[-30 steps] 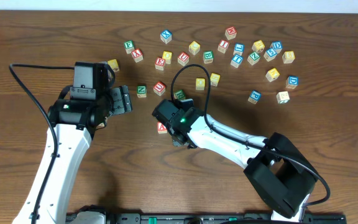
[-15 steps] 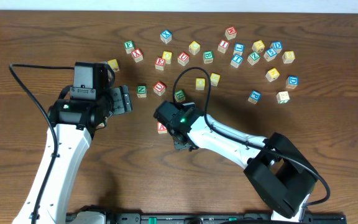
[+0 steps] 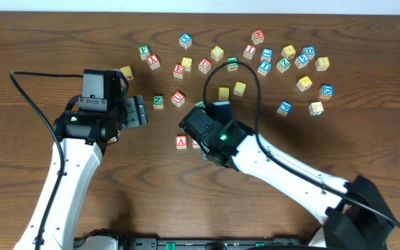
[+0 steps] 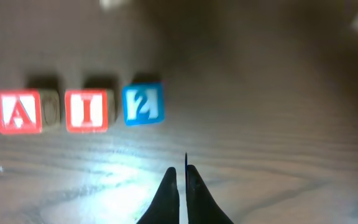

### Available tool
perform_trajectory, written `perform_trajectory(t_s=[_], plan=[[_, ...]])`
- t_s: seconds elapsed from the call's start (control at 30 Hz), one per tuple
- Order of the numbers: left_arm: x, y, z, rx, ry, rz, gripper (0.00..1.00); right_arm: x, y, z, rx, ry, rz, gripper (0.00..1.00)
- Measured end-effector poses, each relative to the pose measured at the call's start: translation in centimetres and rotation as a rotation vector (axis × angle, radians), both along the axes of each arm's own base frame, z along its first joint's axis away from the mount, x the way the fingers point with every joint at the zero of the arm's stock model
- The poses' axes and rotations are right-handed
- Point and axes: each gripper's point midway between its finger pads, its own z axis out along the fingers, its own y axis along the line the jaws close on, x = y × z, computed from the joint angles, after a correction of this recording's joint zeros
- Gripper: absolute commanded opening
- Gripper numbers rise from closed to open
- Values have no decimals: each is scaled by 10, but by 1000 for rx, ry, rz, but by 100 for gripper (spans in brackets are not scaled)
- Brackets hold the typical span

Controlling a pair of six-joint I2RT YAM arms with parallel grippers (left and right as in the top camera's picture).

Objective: Spell out AI2
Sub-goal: 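Raise the right gripper away from the A I 2 row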

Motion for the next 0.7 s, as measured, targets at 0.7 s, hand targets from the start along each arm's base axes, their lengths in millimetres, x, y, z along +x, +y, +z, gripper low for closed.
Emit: perform_trajectory(t_s=[0.7], plan=[[3, 0, 1, -1, -13, 0, 72, 70, -104, 21, -98, -86, -177, 8]])
